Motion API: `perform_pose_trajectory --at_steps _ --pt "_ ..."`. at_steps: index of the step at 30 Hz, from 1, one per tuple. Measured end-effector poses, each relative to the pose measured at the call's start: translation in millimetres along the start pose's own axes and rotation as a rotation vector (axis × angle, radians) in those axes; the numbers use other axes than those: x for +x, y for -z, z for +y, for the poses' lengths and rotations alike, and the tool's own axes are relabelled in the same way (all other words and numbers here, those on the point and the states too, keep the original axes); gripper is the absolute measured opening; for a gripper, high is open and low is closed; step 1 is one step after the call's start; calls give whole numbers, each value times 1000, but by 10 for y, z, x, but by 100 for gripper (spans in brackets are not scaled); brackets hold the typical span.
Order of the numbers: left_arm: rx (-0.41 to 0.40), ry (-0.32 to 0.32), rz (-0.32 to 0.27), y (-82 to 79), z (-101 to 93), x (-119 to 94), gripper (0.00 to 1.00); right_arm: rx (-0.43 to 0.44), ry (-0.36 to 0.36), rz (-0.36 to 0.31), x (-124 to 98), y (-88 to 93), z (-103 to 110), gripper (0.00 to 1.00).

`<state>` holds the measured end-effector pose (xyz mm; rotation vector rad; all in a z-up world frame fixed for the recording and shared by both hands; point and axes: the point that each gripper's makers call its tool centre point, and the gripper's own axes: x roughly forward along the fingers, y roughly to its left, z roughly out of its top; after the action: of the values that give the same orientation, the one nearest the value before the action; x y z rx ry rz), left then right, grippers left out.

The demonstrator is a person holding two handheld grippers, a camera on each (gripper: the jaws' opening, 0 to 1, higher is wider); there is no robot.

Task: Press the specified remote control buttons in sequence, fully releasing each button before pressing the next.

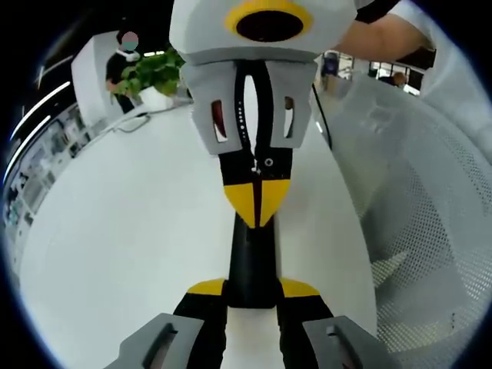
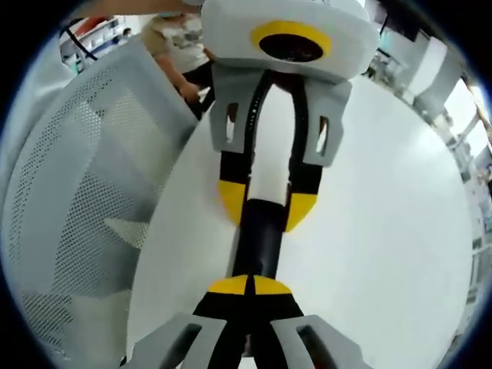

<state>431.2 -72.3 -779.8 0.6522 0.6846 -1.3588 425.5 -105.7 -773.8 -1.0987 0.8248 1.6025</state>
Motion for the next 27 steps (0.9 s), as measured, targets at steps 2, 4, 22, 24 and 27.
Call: perform_pose_trajectory --at_steps 2,4,22,24,27 --pt "0 0 0 -2 -2 -1 23 15 -4 -4 1 1 -6 0" --pt "0 -1 -1 -2 0 0 23 15 -4 -3 4 1 -6 0" --pt "-2 -3 12 -14 -7 2 23 10 14 -19 -11 -4 6 0" --pt "-2 -3 12 -15 -9 1 23 9 16 -19 -10 -4 4 0" --pt "-2 -3 12 -15 -10 3 23 0 19 -20 -16 -8 6 0"
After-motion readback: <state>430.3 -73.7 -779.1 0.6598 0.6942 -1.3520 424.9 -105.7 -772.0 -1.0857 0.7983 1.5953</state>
